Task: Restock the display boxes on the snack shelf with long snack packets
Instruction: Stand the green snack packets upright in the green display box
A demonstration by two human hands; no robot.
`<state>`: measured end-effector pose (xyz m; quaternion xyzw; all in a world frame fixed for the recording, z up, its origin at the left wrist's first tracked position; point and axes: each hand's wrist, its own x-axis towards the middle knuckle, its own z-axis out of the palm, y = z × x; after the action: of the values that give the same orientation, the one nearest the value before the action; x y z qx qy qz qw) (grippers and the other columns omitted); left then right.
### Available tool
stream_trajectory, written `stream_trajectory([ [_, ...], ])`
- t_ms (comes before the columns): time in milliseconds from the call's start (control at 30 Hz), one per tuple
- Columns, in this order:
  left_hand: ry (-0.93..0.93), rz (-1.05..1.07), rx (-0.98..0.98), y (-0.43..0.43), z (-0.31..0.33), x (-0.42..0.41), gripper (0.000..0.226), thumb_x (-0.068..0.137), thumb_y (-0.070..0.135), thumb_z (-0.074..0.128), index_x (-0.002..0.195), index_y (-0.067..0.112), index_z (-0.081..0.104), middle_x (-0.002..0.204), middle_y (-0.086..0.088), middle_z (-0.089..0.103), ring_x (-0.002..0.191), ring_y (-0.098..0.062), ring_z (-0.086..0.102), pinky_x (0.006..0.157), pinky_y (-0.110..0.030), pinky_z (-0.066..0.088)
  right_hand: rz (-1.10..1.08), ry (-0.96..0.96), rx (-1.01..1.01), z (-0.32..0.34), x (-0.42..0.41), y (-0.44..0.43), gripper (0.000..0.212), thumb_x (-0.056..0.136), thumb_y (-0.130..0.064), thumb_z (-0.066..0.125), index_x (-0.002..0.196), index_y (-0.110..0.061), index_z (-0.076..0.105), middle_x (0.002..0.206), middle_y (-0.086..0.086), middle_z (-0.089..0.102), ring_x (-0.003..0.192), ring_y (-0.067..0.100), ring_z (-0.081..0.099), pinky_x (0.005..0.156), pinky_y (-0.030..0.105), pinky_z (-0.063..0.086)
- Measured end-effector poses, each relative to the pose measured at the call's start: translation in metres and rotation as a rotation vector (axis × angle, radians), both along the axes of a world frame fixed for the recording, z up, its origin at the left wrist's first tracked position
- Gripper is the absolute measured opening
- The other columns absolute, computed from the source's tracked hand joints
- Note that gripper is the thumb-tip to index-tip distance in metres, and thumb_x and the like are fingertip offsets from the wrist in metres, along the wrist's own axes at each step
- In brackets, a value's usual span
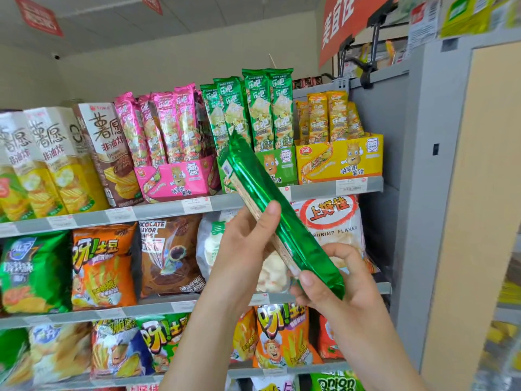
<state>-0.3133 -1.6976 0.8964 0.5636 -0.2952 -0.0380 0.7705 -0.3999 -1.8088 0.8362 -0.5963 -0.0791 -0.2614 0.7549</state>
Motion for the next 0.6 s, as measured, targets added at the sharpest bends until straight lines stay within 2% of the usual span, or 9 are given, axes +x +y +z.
stream_trajectory([
  [67, -0.059, 0.098, 0.057, 0.0, 0.005, 0.003, 0.037, 0.076, 0.042, 0.074, 0.106, 0.02, 0.07, 0.091, -0.005, 0.071, 0.08, -0.015, 0.067, 0.075, -0.035, 0.056, -0.128, -0.054, -0.093, -0.004, 0.001, 0.002, 0.033, 0.071, -0.044, 0.076, 0.096, -0.038, 0.055, 0.091, 0.001, 0.071, 0.078, 0.014, 0.07, 0.071, 0.017, 0.053],
  [133, -0.035, 0.097, 0.029, 0.003, 0.01, 0.006, 0.051, 0.074, 0.031, 0.074, 0.12, 0.013, 0.063, 0.088, -0.004, 0.073, 0.076, -0.014, 0.069, 0.07, -0.033, 0.057, -0.251, -0.094, -0.184, -0.006, 0.004, 0.002, 0.033, 0.07, -0.042, 0.074, 0.095, -0.04, 0.053, 0.091, -0.005, 0.065, 0.079, 0.01, 0.066, 0.069, 0.015, 0.051],
  [233, -0.066, 0.043, 0.036, 0.006, 0.015, 0.01, 0.047, 0.073, 0.027, 0.071, 0.117, 0.013, 0.064, 0.083, 0.003, 0.075, 0.076, -0.01, 0.071, 0.066, -0.023, 0.055, -0.32, -0.079, -0.317, -0.007, 0.008, 0.0, 0.038, 0.067, -0.044, 0.073, 0.095, -0.039, 0.048, 0.088, -0.008, 0.06, 0.079, 0.014, 0.062, 0.069, 0.024, 0.051],
  [300, -0.083, 0.027, 0.062, 0.007, 0.016, 0.011, 0.047, 0.073, 0.032, 0.071, 0.117, 0.015, 0.064, 0.087, 0.002, 0.075, 0.08, -0.011, 0.072, 0.067, -0.023, 0.056, -0.352, -0.069, -0.425, -0.008, 0.01, 0.0, 0.041, 0.067, -0.049, 0.074, 0.095, -0.035, 0.046, 0.087, -0.008, 0.058, 0.08, 0.014, 0.06, 0.071, 0.021, 0.049],
  [367, -0.111, 0.03, 0.097, 0.007, 0.02, 0.014, 0.046, 0.074, 0.033, 0.07, 0.115, 0.014, 0.064, 0.09, 0.0, 0.076, 0.08, -0.013, 0.072, 0.066, -0.026, 0.058, -0.355, -0.067, -0.509, -0.006, 0.013, 0.0, 0.042, 0.069, -0.059, 0.072, 0.092, -0.033, 0.047, 0.089, -0.007, 0.058, 0.086, 0.014, 0.059, 0.079, 0.02, 0.048],
  [400, -0.134, 0.021, 0.12, 0.007, 0.023, 0.016, 0.04, 0.077, 0.031, 0.069, 0.113, 0.014, 0.064, 0.089, -0.001, 0.076, 0.078, -0.013, 0.072, 0.067, -0.028, 0.059, -0.32, -0.064, -0.492, -0.003, 0.015, 0.001, 0.043, 0.071, -0.065, 0.069, 0.091, -0.033, 0.049, 0.09, -0.005, 0.059, 0.087, 0.015, 0.06, 0.082, 0.027, 0.05],
  [467, -0.181, -0.011, 0.156, 0.007, 0.031, 0.02, 0.022, 0.087, 0.019, 0.066, 0.108, 0.012, 0.066, 0.084, -0.001, 0.075, 0.072, -0.012, 0.07, 0.066, -0.026, 0.059, -0.267, -0.068, -0.41, 0.008, 0.023, 0.0, 0.043, 0.07, -0.069, 0.067, 0.09, -0.035, 0.052, 0.09, -0.007, 0.063, 0.083, 0.014, 0.063, 0.077, 0.037, 0.053],
  [533, -0.22, -0.042, 0.195, 0.007, 0.041, 0.027, 0.016, 0.092, 0.009, 0.063, 0.108, 0.011, 0.066, 0.084, -0.006, 0.075, 0.071, -0.013, 0.069, 0.065, -0.026, 0.058, -0.225, -0.103, -0.327, 0.025, 0.035, -0.002, 0.035, 0.069, -0.059, 0.07, 0.092, -0.04, 0.052, 0.094, -0.009, 0.066, 0.083, 0.014, 0.065, 0.072, 0.036, 0.053],
  [600, -0.271, -0.079, 0.251, 0.008, 0.05, 0.037, 0.023, 0.089, 0.01, 0.068, 0.112, 0.011, 0.063, 0.089, -0.018, 0.072, 0.072, -0.018, 0.066, 0.065, -0.029, 0.055, -0.186, -0.15, -0.248, 0.047, 0.048, -0.007, 0.038, 0.068, -0.052, 0.072, 0.099, -0.044, 0.052, 0.098, -0.006, 0.068, 0.084, 0.014, 0.068, 0.071, 0.029, 0.054],
])
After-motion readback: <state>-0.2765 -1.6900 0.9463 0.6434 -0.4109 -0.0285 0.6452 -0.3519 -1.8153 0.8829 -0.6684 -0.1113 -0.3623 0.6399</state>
